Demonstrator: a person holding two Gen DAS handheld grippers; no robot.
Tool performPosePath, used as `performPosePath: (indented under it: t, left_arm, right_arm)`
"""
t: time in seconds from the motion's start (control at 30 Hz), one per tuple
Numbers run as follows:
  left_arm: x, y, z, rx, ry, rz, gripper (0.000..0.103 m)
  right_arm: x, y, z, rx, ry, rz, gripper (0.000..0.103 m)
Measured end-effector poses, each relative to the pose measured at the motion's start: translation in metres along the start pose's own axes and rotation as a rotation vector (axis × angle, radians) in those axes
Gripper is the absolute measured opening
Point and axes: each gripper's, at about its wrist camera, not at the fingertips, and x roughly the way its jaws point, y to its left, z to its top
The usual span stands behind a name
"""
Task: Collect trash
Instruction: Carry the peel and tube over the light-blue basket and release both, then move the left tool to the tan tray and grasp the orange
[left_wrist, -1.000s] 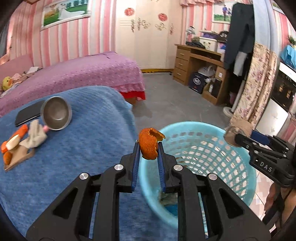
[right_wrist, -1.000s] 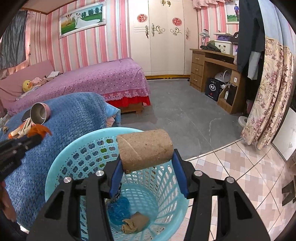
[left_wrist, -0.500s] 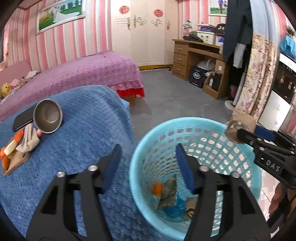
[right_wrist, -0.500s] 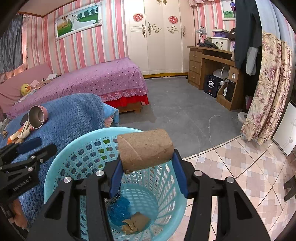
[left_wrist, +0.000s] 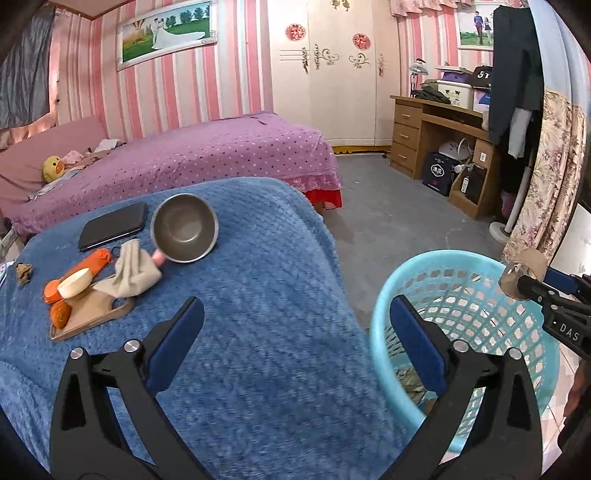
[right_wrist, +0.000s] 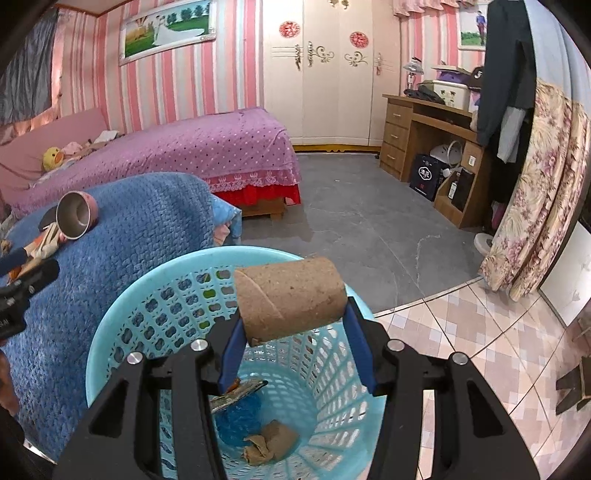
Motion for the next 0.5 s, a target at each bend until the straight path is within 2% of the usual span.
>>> performPosePath:
  t: [0.13,0.27,0.5]
  left_arm:
    - [-0.011,0.016,-0.001,-0.01,-0.018,0.016,0.097]
    - [-0.021,0.033,-0.001,-0.02,-0.033,0.027,0.097]
    - [-0.036,0.07,0.003,-0.037,-0.053,0.049,0.097]
  right_arm:
    - [0.001,0.006,0.0,0.001,0.012,-0.016,0.052]
    - [0.005,0.011,-0.001,0.012,0.035,-0.022,0.07]
    - [0.001,0.031,0.008,0.03,0.001,-0.029,0.086]
